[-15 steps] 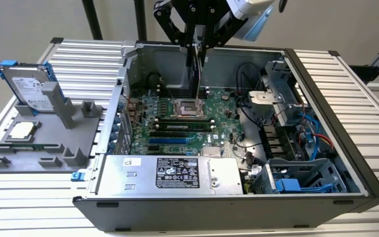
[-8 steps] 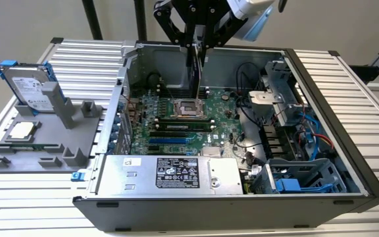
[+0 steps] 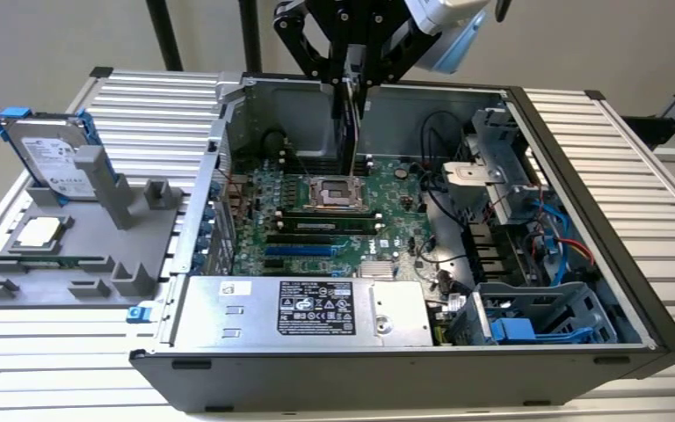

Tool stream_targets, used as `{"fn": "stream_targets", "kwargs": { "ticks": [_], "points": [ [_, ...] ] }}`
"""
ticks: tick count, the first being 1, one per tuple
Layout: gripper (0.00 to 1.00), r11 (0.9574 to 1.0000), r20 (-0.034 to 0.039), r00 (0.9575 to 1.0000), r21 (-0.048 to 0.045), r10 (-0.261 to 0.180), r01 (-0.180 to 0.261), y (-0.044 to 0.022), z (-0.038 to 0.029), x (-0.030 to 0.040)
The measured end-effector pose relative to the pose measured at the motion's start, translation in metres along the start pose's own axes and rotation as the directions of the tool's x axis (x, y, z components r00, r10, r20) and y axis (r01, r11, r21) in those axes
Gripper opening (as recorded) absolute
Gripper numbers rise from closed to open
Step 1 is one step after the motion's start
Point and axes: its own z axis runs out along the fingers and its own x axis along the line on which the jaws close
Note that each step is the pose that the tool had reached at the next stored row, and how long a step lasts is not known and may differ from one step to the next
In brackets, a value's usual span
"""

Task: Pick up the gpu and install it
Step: 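Insert the gpu into the slot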

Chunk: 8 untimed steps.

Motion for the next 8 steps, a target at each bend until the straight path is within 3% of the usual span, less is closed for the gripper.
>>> {"fn": "stream_targets", "kwargs": {
  "ticks": [8],
  "points": [
    [0.00, 0.9999, -0.0006, 0.9999, 0.0000, -0.013, 0.013, 0.0000, 0.0000, 0.0000]
  ]
}}
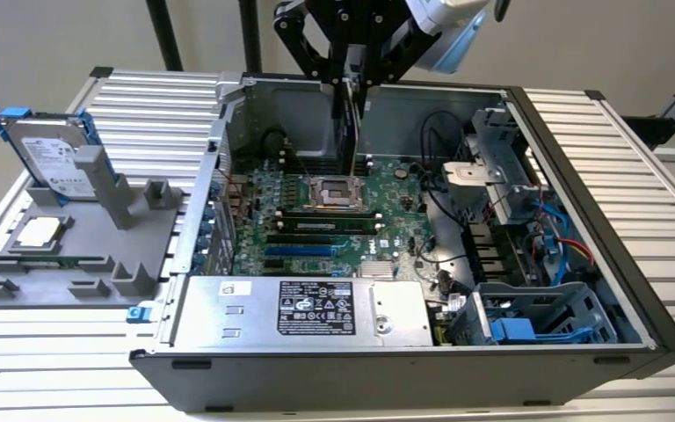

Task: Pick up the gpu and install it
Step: 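Insert the gpu into the slot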

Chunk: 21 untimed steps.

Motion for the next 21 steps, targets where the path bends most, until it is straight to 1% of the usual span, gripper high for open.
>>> {"fn": "stream_targets", "kwargs": {
  "ticks": [11, 21],
  "points": [
    [0.00, 0.9990, -0.0022, 0.9990, -0.0001, -0.044, 0.044, 0.0000, -0.0001, 0.0000],
    [0.00, 0.9960, -0.0045, 0.9960, -0.0005, -0.089, 0.089, 0.0000, -0.0001, 0.0000]
  ]
}}
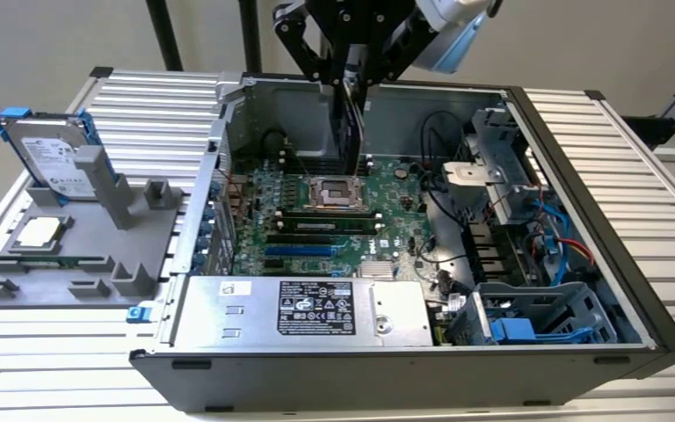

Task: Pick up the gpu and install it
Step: 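Insert the gpu into the slot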

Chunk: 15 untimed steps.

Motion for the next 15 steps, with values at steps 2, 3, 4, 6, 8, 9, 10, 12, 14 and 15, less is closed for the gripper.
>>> {"fn": "stream_targets", "kwargs": {
  "ticks": [2, 3, 4, 6, 8, 9, 10, 12, 14, 15],
  "points": [
    [0.00, 1.0000, -0.0005, 1.0000, 0.0000, -0.009, 0.009, 0.0000, 0.0000, 0.0000],
    [0.00, 0.9999, -0.0006, 0.9999, -0.0001, -0.014, 0.014, 0.0000, 0.0000, 0.0000],
    [0.00, 0.9998, -0.0009, 0.9998, -0.0001, -0.018, 0.018, 0.0000, 0.0000, 0.0000],
    [0.00, 0.9996, -0.0013, 0.9996, -0.0001, -0.028, 0.028, 0.0000, 0.0000, 0.0000],
    [0.00, 0.9993, -0.0017, 0.9993, -0.0002, -0.037, 0.037, 0.0000, 0.0000, 0.0000],
    [0.00, 0.9991, -0.0020, 0.9991, -0.0002, -0.041, 0.041, 0.0000, 0.0000, 0.0000],
    [0.00, 0.9990, -0.0022, 0.9990, -0.0003, -0.046, 0.046, 0.0000, 0.0000, 0.0000],
    [0.00, 0.9985, -0.0027, 0.9985, -0.0003, -0.055, 0.055, 0.0000, 0.0000, 0.0000],
    [0.00, 0.9979, -0.0032, 0.9979, -0.0003, -0.064, 0.064, 0.0000, 0.0000, 0.0000],
    [0.00, 0.9976, -0.0034, 0.9976, -0.0003, -0.069, 0.069, 0.0000, 0.0000, 0.0000]
  ]
}}
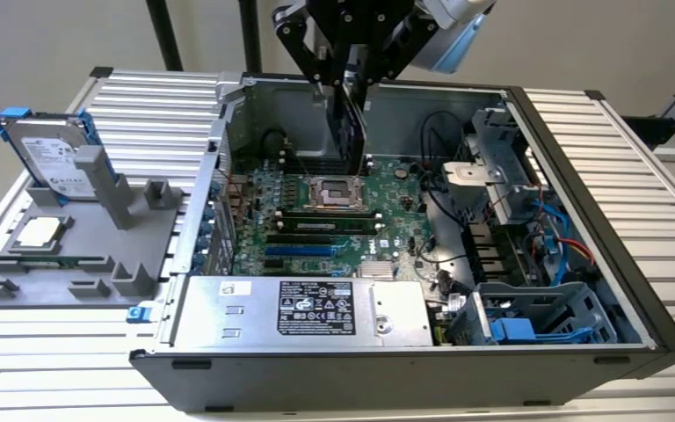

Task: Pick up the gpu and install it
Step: 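Insert the gpu into the slot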

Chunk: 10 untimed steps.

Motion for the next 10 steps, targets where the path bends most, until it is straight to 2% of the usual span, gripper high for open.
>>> {"fn": "stream_targets", "kwargs": {
  "ticks": [10],
  "points": [
    [0.00, 0.9991, -0.0021, 0.9990, -0.0003, -0.044, 0.044, 0.0000, 0.0000, 0.0000]
  ]
}}
